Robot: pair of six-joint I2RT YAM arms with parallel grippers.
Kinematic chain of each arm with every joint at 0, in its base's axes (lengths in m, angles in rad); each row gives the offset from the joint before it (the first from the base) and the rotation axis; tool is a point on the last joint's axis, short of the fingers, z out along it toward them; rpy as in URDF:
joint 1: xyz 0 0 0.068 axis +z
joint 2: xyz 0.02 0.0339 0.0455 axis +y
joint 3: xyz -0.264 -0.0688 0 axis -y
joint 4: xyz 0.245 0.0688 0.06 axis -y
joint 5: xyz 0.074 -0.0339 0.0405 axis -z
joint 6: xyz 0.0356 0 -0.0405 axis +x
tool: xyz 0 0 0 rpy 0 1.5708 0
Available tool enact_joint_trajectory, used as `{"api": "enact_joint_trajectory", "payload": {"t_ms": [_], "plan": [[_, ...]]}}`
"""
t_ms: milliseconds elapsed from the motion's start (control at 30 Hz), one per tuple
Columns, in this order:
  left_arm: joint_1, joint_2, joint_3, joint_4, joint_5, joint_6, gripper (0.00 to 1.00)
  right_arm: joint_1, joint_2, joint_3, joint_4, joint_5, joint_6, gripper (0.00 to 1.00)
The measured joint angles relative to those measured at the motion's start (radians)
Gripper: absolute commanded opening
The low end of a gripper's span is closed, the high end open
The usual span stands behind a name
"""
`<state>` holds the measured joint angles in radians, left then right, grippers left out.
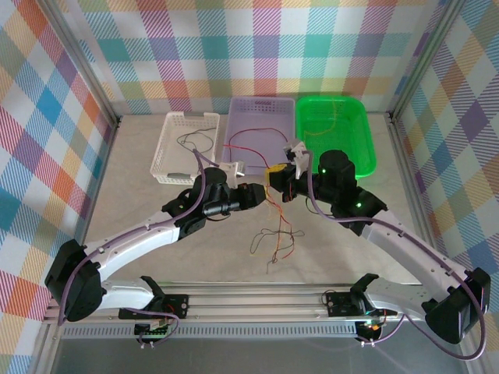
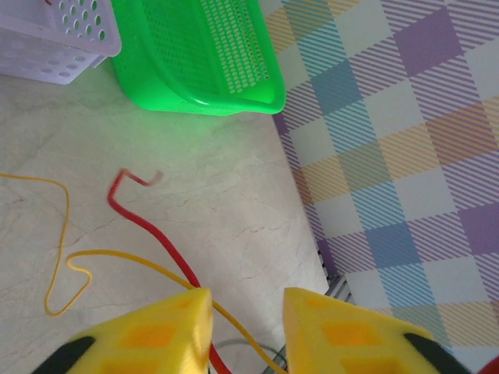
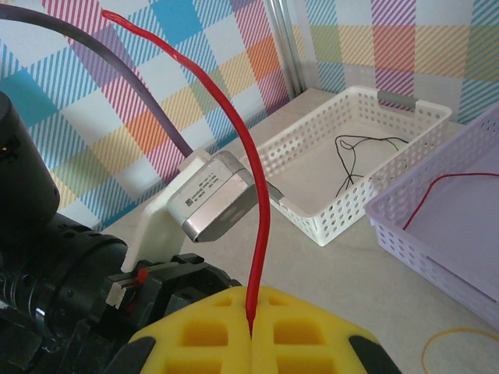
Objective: Untangle the cables
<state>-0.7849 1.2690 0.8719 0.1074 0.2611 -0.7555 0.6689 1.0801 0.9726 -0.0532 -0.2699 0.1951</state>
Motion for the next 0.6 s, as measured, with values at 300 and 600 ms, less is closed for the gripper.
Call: {"api": "enact_joint_trajectory", "payload": {"t_ms": [300, 600], "plan": [[0.0, 0.0, 0.0, -0.004, 0.0, 0.01, 0.03, -0.002, -0.024, -0.022, 0.017, 0.058, 0.019, 0.0], [-0.003, -0.063, -0.051, -0.017, -0.006, 0.015, 0.62, -0.009, -0.049, -0.043, 0.038, 0.093, 0.034, 0.0]]}}
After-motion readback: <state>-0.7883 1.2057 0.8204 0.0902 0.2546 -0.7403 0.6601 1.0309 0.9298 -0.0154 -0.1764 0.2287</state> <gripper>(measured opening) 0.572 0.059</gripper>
